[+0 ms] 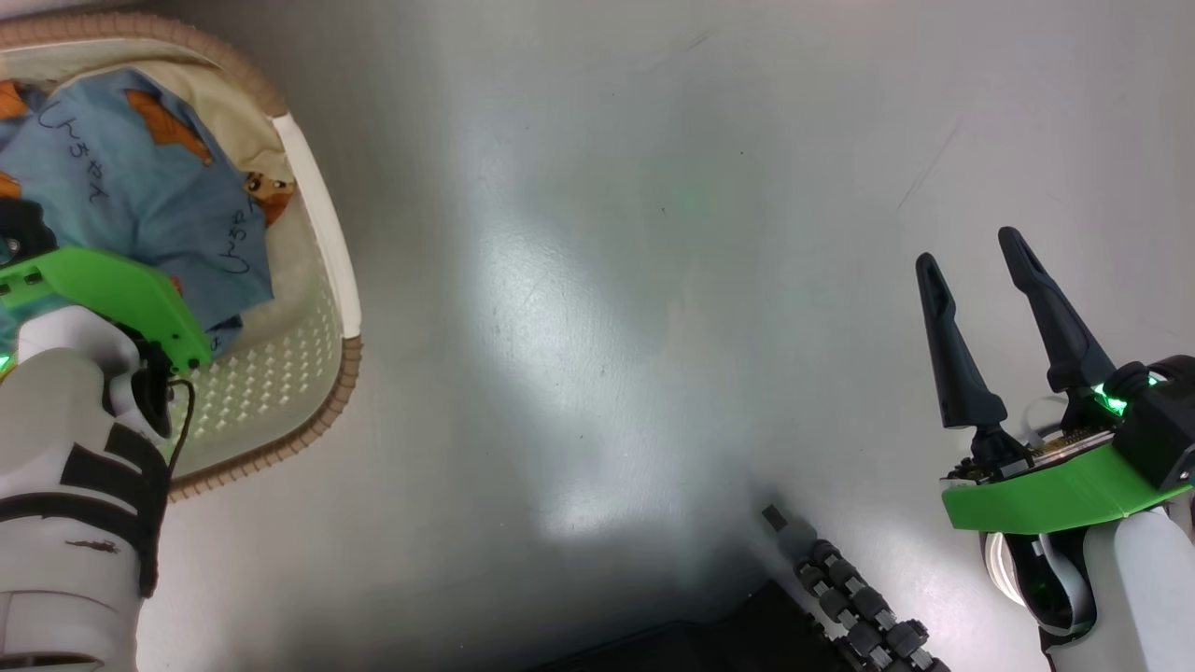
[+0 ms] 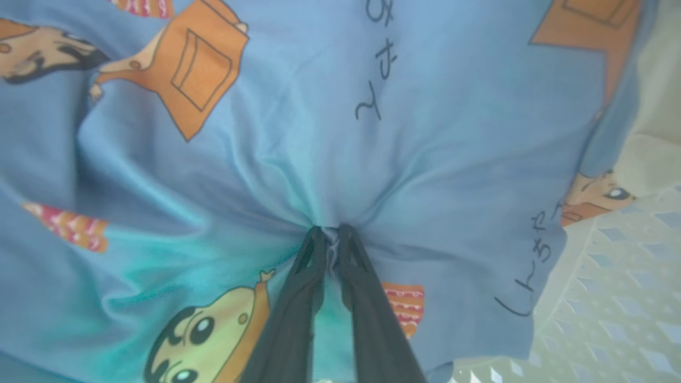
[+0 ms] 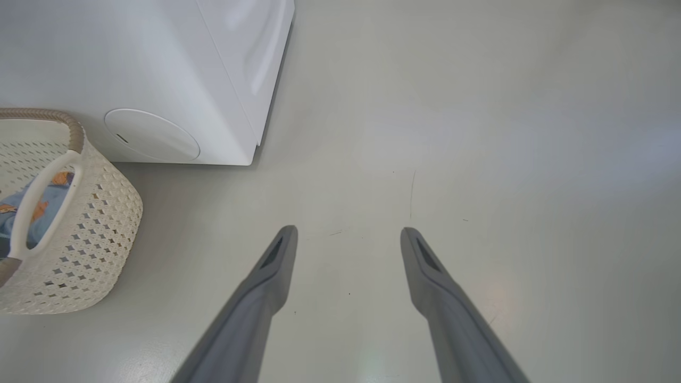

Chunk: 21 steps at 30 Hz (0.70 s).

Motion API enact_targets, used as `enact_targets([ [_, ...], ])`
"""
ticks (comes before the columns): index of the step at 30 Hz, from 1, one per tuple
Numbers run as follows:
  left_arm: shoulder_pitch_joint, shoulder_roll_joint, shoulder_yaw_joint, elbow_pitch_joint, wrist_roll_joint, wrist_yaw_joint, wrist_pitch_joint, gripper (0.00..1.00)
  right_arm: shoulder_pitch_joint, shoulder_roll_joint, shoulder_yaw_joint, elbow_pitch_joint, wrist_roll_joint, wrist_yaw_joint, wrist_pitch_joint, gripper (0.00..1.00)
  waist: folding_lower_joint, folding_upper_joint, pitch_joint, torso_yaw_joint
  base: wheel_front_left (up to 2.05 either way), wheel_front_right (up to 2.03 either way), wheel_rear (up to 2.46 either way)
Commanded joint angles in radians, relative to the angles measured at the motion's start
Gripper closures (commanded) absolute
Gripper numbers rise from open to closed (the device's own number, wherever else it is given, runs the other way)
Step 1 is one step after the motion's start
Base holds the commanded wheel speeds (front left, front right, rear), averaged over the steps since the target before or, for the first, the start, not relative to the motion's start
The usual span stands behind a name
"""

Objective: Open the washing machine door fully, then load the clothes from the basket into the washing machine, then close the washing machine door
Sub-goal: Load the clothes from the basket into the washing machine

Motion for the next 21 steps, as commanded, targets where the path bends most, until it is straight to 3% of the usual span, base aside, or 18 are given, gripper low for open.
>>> enact_targets([
  [1,0.024,0.032,0.005,-0.003,-0.011,0.004,-0.008,0.89,0.06,-0.018,0.014,-0.02,-0.004,0.002,-0.005,0.0,0.0,0.0,0.002,0.001,0.0,0.0,0.0],
  [2,0.024,0.031,0.003,-0.003,-0.012,0.004,-0.009,1.0,0.06,-0.018,0.013,-0.019,-0.005,0.002,-0.005,0.0,0.0,0.0,0.002,0.002,0.0,0.0,0.0],
  [12,0.028,0.029,0.004,-0.003,-0.03,0.003,-0.048,1.0,0.024,-0.007,0.03,-0.004,0.0,0.002,-0.005,0.0,0.0,0.0,-0.001,0.001,0.0,0.0,0.0],
  [21,0.082,0.025,0.02,-0.003,-0.063,-0.021,-0.112,1.0,-0.016,0.007,0.054,0.023,0.01,0.002,-0.005,0.0,0.0,0.0,-0.074,0.018,0.0,0.0,0.0],
])
